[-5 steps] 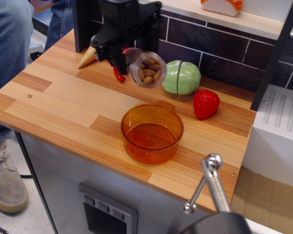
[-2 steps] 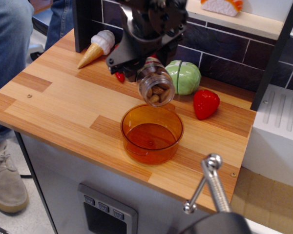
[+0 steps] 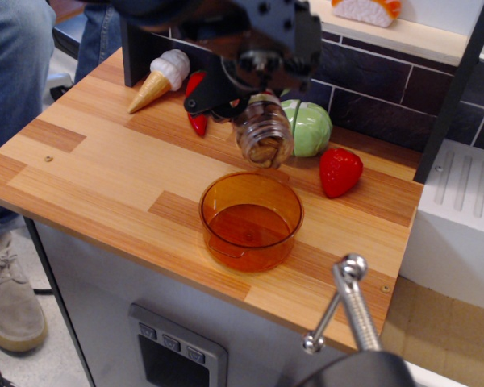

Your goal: Pour almonds in pot

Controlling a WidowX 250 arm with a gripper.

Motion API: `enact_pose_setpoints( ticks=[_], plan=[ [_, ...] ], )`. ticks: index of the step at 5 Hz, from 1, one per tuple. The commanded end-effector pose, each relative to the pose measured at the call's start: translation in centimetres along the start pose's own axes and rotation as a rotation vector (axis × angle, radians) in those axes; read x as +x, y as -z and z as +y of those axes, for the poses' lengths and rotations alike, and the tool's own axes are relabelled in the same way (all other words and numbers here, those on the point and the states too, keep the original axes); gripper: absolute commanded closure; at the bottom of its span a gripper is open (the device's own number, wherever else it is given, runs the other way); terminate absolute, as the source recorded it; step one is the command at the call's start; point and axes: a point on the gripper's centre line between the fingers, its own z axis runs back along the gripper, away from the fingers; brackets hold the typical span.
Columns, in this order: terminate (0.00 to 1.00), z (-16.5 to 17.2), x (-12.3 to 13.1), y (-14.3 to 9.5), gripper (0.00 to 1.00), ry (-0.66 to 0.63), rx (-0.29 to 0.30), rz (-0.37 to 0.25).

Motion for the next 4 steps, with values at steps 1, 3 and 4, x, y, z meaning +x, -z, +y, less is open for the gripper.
enact_pose_setpoints(
  ticks=[1, 3, 4],
  plan=[
    [0.00, 0.1, 0.2, -0.5, 1.00, 0.012, -0.088, -0.050],
    [0.00, 0.4, -0.2, -1.2, 1.00, 0.060, -0.164, -0.112],
    [0.00, 0.0, 0.1, -1.8, 1.00, 0.057, -0.194, -0.138]
  ],
)
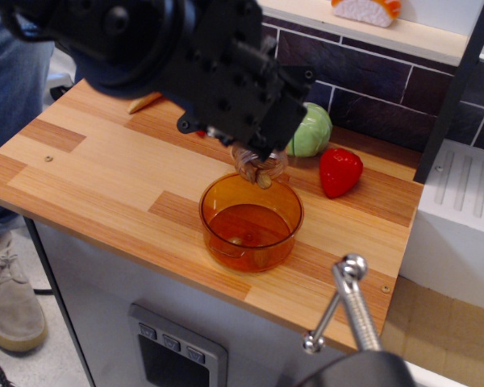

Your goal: Pour almonds in pot

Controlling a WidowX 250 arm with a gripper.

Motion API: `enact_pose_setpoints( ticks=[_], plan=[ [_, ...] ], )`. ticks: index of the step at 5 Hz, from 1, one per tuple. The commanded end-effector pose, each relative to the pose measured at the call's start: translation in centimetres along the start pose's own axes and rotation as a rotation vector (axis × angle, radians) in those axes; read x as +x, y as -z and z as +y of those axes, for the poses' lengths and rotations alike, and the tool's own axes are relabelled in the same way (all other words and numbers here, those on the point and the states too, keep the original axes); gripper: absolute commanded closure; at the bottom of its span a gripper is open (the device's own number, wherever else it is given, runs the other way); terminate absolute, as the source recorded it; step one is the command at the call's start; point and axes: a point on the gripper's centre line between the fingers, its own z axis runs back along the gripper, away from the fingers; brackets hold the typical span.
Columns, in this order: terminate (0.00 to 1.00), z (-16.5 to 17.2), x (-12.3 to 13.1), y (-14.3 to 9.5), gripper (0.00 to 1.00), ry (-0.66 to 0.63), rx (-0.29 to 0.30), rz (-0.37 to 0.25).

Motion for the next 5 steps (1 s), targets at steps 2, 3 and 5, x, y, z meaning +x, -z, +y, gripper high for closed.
enact_pose_setpoints(
  ticks=[2, 3, 5],
  plan=[
    [0.00, -1.0, 2.7, -0.3, 1.00, -0.019, -0.062, -0.099],
    [0.00, -0.6, 1.9, -0.1, 1.00, 0.002, -0.051, -0.098],
    [1.00, 0.7, 1.8, -0.7, 1.00, 0.109, -0.132, -0.175]
  ],
)
